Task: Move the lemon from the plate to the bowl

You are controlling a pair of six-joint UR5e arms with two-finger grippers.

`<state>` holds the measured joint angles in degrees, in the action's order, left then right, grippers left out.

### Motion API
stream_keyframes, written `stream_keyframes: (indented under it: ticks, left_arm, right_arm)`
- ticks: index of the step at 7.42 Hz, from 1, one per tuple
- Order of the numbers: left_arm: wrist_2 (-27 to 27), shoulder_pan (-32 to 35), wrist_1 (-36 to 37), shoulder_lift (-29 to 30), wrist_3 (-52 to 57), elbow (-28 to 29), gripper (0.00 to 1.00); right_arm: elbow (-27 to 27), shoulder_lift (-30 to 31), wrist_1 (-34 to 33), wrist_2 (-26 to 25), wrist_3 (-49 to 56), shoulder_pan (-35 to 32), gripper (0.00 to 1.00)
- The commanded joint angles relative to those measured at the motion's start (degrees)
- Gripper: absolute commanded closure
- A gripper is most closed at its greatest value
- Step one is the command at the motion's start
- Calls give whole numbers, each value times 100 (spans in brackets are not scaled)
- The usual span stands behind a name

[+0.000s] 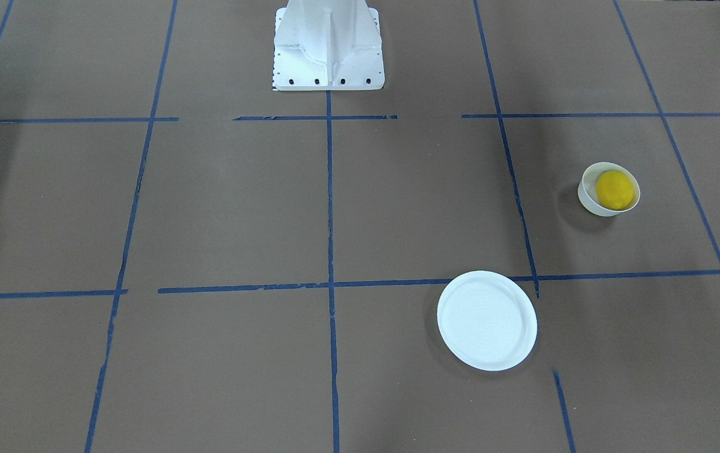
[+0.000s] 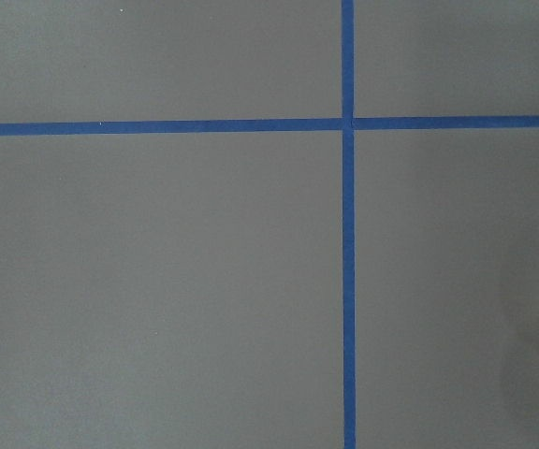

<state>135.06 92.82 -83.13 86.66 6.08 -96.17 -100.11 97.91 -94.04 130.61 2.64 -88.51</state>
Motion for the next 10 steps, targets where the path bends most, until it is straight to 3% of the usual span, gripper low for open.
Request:
stream_keyframes:
  ticks: [1, 10]
  left_arm:
    - [-6, -10, -36, 44, -1, 19, 0]
    - [-14, -10, -1, 220, -1, 28, 0]
  right_arm:
    - [0, 0, 0, 0, 0, 0, 0]
    - [0, 0, 0, 0, 0, 0, 0]
